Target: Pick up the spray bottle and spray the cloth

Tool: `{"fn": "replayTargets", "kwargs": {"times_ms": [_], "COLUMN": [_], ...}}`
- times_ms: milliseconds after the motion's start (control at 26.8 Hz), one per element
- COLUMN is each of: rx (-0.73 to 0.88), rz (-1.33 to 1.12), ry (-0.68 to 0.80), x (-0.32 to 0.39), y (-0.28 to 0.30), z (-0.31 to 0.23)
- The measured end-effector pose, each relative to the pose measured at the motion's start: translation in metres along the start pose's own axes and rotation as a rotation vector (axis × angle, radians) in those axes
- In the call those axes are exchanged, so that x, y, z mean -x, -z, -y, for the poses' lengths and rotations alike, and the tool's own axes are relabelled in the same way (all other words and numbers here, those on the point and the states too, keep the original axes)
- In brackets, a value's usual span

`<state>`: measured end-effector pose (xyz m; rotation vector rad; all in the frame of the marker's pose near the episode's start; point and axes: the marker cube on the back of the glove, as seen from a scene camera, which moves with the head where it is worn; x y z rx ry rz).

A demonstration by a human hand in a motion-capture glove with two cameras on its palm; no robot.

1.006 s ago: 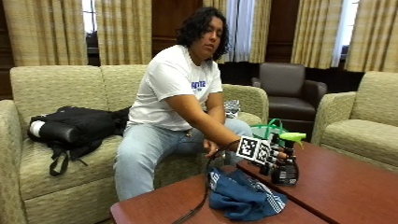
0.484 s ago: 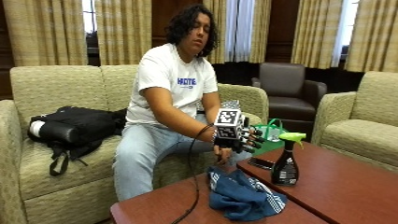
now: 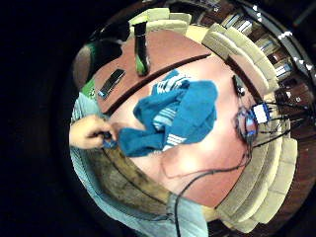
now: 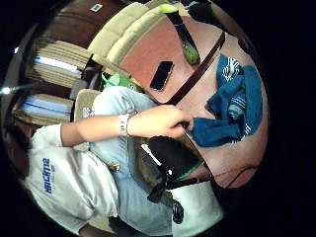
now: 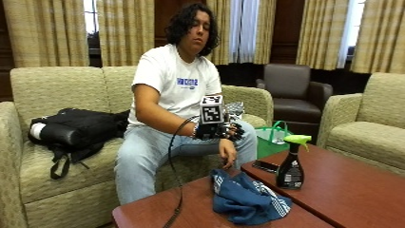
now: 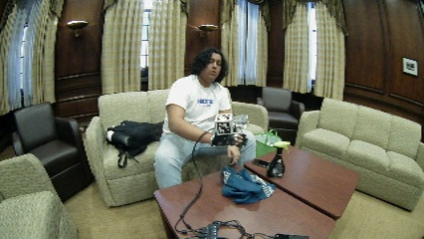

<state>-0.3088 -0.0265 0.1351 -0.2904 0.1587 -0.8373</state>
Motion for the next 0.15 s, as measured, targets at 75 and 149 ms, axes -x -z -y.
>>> {"fn": "replayTargets", "kwargs": {"times_ms": [75, 149], "rx": [0.006, 0.008], "rz": [-0.005, -0.005], "ry": [-0.009, -0.018], "x": [-0.0022, -0.0036], "y": [-0.0001, -0.0002], "z": [-0.0039, -0.0050]}}
